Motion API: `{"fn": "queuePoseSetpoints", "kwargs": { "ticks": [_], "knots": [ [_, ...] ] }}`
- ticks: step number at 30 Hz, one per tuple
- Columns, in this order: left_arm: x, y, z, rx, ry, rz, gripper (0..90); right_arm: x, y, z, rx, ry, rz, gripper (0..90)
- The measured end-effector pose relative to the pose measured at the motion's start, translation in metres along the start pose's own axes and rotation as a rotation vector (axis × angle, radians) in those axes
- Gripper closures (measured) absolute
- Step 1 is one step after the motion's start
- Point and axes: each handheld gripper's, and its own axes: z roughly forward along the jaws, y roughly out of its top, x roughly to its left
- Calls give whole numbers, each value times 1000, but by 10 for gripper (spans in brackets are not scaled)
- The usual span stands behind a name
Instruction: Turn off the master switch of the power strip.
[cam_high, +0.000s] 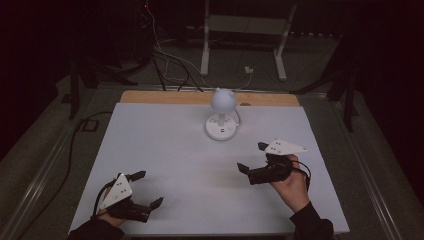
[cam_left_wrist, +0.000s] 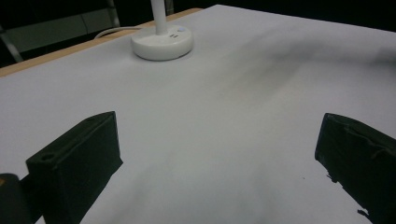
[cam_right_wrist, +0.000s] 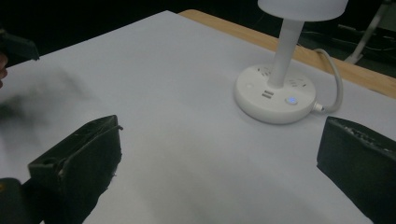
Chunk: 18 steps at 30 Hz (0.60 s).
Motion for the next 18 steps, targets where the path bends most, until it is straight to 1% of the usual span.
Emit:
{"fn": "queuePoseSetpoints", "kwargs": {
  "ticks": [6,9,14,17,18],
  "knots": [
    [0,0,0,0,3,-1,7,-6,9,9,5,-4,4,0],
    [0,0,0,-1,2,-1,7,-9,15,17,7,-2,2,0],
    [0,0,0,0,3,-4,7,-15,20,25,12,-9,5,0],
    [1,0,-1,-6,0,-9,7,-20,23,33,15,-13,10,0],
    [1,0,-1,-9,-1,-9,7,-20,23,33,15,-13,10,0]
  ]
}}
